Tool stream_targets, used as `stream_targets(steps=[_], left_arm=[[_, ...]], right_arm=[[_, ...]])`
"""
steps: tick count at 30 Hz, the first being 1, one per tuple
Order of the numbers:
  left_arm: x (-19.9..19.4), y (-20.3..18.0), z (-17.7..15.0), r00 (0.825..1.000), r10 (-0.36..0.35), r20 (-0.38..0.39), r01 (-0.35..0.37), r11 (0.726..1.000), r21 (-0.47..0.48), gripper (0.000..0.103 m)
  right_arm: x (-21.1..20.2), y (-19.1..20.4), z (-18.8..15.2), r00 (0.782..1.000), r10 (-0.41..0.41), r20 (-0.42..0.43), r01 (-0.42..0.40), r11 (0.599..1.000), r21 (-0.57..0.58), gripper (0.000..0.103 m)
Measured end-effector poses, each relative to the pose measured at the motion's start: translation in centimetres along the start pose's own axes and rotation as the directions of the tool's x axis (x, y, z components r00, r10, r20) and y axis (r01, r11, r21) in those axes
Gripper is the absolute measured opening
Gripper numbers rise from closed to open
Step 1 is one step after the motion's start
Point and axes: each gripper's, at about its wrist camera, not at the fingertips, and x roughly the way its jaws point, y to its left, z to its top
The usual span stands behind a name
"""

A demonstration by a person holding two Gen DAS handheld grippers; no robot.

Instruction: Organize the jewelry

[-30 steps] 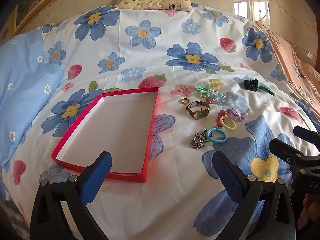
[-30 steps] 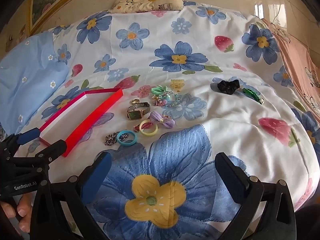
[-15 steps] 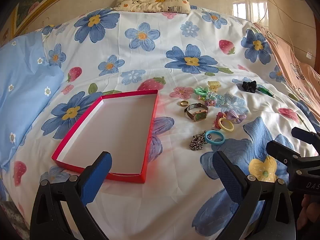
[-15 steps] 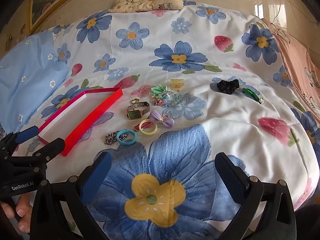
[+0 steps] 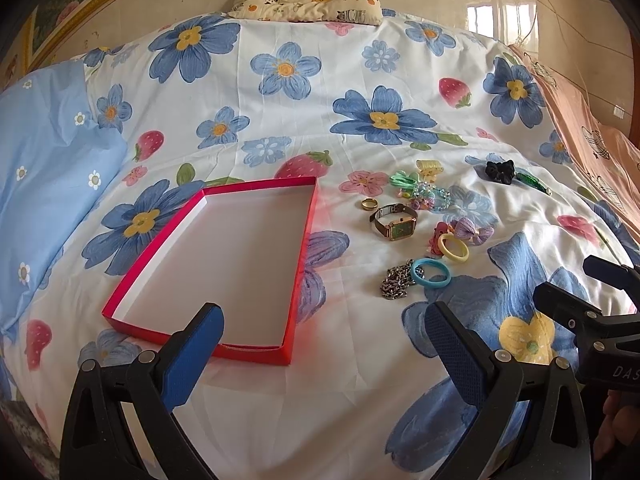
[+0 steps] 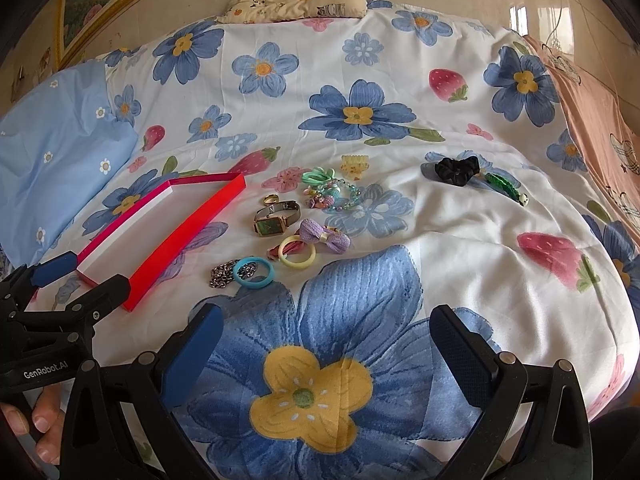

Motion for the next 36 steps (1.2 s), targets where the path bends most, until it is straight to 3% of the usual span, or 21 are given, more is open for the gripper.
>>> stream_targets(steps=[36], left_arm=[[0.5, -0.23, 0.13, 1.0, -0.013, -0.015, 0.013, 1.0, 0.009, 0.102]], right_arm=[[-0.42, -0.06, 0.29, 1.0, 0.022, 0.008, -0.022, 1.0, 0.005, 0.103]])
